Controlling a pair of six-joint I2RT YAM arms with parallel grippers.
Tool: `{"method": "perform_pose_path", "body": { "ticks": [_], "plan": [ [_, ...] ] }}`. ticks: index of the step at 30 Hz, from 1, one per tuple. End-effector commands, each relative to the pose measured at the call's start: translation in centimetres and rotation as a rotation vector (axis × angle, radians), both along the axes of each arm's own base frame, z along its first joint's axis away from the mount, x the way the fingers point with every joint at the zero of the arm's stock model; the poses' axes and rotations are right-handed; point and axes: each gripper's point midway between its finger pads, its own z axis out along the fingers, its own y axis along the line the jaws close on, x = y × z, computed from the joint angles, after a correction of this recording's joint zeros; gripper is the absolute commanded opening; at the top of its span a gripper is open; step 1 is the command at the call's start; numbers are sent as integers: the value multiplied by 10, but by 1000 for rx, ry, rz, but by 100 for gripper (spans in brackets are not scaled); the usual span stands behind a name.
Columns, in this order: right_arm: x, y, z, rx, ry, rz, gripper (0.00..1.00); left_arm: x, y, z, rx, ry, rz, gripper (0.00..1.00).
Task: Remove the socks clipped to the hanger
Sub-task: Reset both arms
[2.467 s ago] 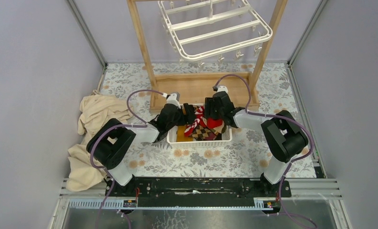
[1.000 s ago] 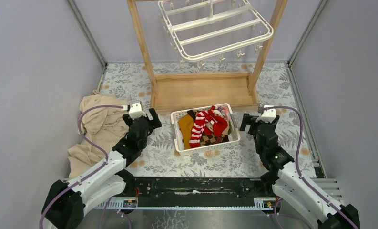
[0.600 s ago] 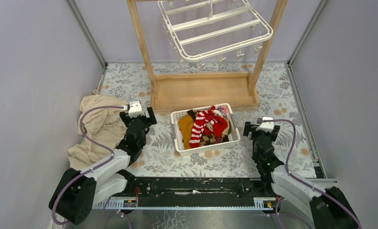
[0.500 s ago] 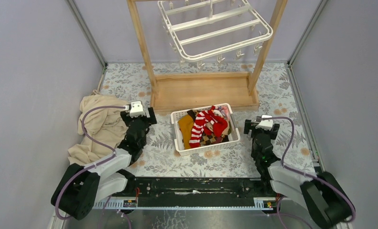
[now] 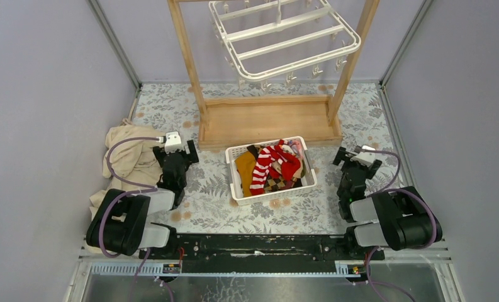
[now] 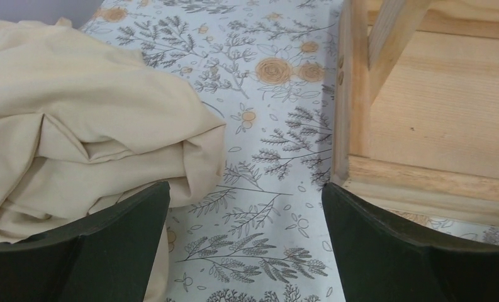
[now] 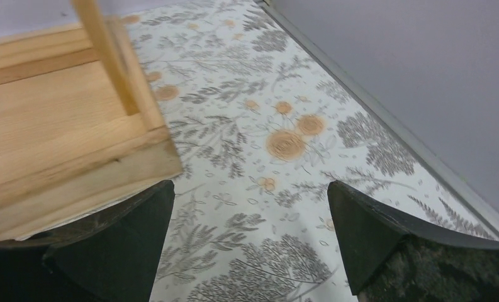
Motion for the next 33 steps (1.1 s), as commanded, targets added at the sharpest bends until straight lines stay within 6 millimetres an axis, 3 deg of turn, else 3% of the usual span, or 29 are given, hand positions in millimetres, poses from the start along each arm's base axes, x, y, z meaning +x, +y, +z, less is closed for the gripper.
{"method": "perform_pose_path", "body": {
  "ticks": [1,4,6,9,12,14,19,33],
  "plan": [
    [-3,-14,9,150,-143,-47,100,16,-5,34,-40,-126,-25,98],
    [6,-7,5,113,-126,7,100,20,-7,35,-20,-128,-44,98],
    [15,12,1,92,-101,127,100,23,-9,34,-2,-120,-61,98],
    [28,23,-7,43,-45,195,100,20,-6,39,8,-154,-57,98],
    [31,23,-12,51,-7,190,100,17,-10,43,28,-228,-104,98],
    [34,24,-15,47,8,191,100,16,-12,34,47,-220,-125,98],
    [40,23,-17,43,29,180,100,25,4,21,-7,-172,-40,98],
    [48,24,-22,51,71,176,100,29,10,19,-34,-163,-35,98]
  ]
}}
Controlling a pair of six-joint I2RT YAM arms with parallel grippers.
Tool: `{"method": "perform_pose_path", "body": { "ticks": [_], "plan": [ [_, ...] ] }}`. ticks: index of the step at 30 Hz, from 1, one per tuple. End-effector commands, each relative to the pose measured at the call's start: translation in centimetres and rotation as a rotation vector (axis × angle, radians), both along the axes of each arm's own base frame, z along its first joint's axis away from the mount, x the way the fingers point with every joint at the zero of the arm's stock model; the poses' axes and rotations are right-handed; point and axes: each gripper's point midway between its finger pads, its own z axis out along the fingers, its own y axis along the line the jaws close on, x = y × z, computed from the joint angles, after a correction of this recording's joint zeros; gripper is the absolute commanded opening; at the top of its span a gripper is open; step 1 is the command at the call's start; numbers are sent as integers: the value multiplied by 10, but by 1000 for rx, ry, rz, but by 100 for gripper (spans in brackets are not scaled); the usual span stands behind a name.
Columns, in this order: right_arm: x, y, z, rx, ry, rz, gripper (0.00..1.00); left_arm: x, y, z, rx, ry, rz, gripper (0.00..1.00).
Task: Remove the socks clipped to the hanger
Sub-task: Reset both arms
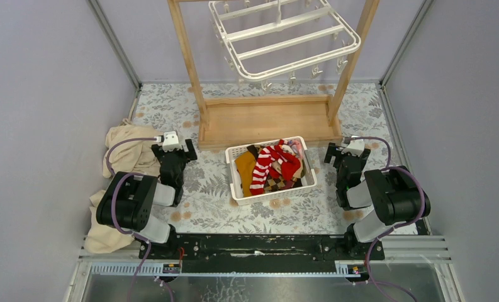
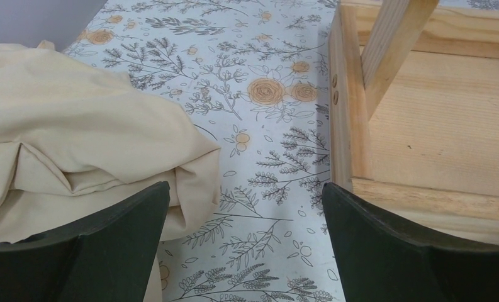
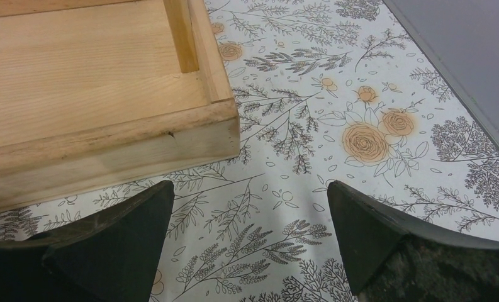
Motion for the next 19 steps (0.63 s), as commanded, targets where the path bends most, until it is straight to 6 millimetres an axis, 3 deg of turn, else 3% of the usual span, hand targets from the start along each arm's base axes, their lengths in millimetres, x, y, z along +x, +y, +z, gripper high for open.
{"method": "perform_pose_path", "body": {
  "ticks": [1,19],
  "plan": [
    [11,1,18,2,-58,4,100,10,5,22,-21,-89,17,98],
    [14,2,14,7,-29,6,99,9,6,22,-21,-91,20,98]
  ]
}}
